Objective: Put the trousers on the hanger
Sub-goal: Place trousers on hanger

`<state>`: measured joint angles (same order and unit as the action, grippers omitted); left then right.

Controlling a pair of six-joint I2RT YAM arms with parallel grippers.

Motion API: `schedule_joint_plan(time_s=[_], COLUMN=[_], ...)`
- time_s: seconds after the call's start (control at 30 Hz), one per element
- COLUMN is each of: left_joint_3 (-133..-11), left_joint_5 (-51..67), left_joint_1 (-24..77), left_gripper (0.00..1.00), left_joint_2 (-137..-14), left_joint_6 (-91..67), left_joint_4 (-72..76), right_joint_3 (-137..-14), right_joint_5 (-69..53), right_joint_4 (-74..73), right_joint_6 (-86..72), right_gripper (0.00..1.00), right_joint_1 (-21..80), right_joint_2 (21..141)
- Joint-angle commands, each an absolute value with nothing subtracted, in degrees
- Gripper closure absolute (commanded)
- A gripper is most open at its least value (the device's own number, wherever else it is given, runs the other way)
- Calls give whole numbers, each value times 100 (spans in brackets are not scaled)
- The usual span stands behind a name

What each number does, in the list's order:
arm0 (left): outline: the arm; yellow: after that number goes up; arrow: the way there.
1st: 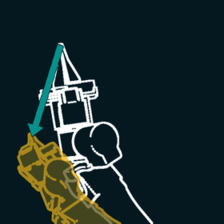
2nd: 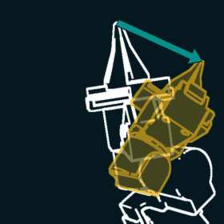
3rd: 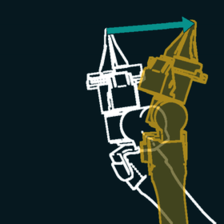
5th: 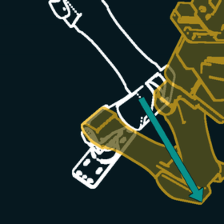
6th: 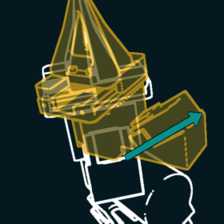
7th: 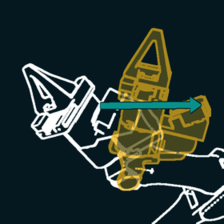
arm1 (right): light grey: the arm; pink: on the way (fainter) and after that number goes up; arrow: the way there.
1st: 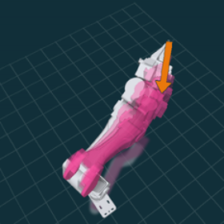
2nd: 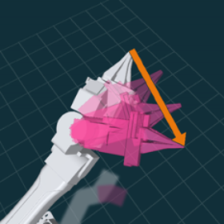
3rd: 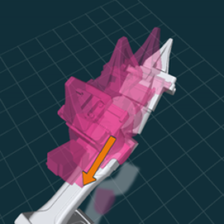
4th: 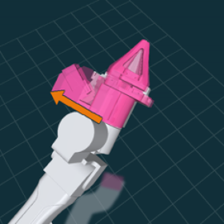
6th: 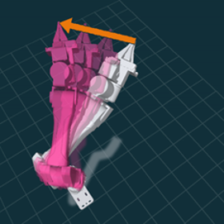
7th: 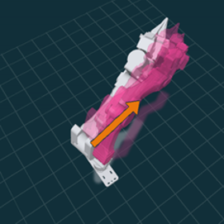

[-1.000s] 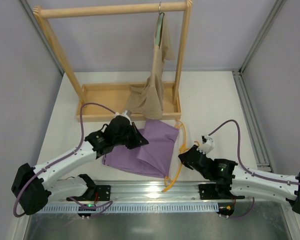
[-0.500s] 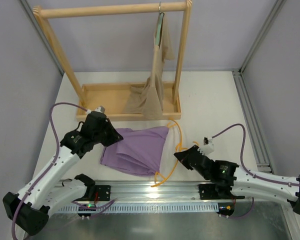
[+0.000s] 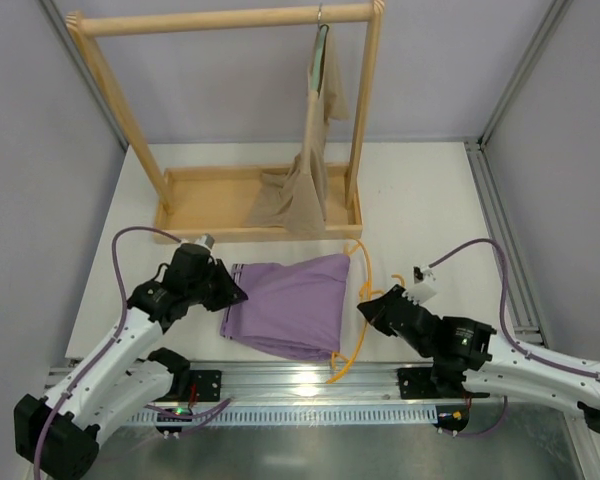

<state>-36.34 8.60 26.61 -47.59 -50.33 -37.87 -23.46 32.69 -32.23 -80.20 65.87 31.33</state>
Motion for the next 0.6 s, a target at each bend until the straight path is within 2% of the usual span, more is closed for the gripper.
schedule_joint_plan(time_s=[0.0,0.03,0.1,0.13,0.17,0.3,0.43,0.57], left_joint_3=[-3393,-3158,-2884,-2648,-2602,-2856,-2892,-3137], left_joint_5=[1352,1815,2283,2520,2453,1705,2530,2689], left_joint_1=[2531,2531,2531,2531,2531,2531,2531,2531], left_gripper=[80,79,63,52,48,42,35,30], left_joint_2=[-4378,-4342,-4315,-4333,-4359,-4868,-5501,-6018], left_joint_6=[-5105,-5246,-5633,-5695,-5713,-5151,-5079,-5081], left_joint_4=[-3025,-2623,-2165,-1936,-2012,-2576,-1382,-835], right_joint_3=[-2320,-2320,-2285,-2224,-2180,-1943,-1872,-1898], right_joint_5=[3236,3182,3059,3050,3032,2945,2944,2901], right_joint_4=[-3076,-3059,-3006,-3049,-3093,-3094,-3094,-3068], right_joint_6=[-6979,-6970,-6891,-6899,-6917,-6970,-6838,-6794], right_gripper=[96,96,96,96,96,96,96,96], right_joint_1=[6539,6539,6539,6539,6539,6530,6539,6539], right_joint_2=[3708,3805,3911,3902,3859,3420,3129,3173])
